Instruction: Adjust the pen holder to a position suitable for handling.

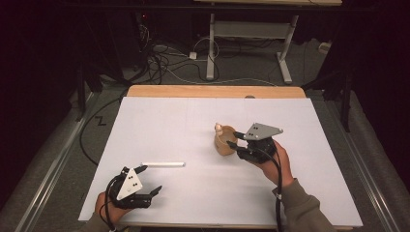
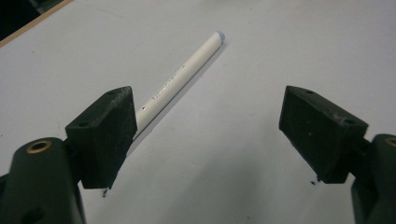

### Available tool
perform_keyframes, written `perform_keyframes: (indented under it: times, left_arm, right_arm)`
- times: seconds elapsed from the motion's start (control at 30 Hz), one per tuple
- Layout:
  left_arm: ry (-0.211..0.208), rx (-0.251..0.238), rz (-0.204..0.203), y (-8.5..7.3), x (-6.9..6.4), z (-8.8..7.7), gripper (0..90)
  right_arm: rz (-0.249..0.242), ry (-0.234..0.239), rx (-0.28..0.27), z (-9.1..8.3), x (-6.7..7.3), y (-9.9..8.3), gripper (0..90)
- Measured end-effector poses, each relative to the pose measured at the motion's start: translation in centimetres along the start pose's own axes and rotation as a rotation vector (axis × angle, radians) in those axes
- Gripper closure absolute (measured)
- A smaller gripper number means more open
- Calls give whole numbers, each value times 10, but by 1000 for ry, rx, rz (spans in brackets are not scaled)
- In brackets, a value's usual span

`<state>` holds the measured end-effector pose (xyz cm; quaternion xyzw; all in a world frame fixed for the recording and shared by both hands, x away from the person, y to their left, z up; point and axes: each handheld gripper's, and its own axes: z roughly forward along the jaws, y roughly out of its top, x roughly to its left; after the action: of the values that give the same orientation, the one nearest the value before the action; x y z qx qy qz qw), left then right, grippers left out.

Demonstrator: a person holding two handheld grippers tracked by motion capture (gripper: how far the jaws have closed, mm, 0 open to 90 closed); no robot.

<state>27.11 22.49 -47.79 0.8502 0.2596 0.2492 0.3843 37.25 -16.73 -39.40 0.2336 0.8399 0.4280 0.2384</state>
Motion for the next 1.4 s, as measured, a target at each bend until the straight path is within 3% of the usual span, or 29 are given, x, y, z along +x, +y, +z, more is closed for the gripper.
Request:
perform_keyframes:
  times: [0.27, 0.63, 1.4]
  left_arm:
    - [0, 6, 2, 0, 0, 0, 183]
    - [-3, 17, 7, 0, -1, 1, 186]
    - [-2, 21, 21, 0, -1, 2, 187]
  right_arm:
    - [-34, -35, -97, -21, 5, -8, 531]
    - [-38, -66, -165, -47, 6, -27, 478]
    - [-47, -136, -169, -84, 4, -83, 364]
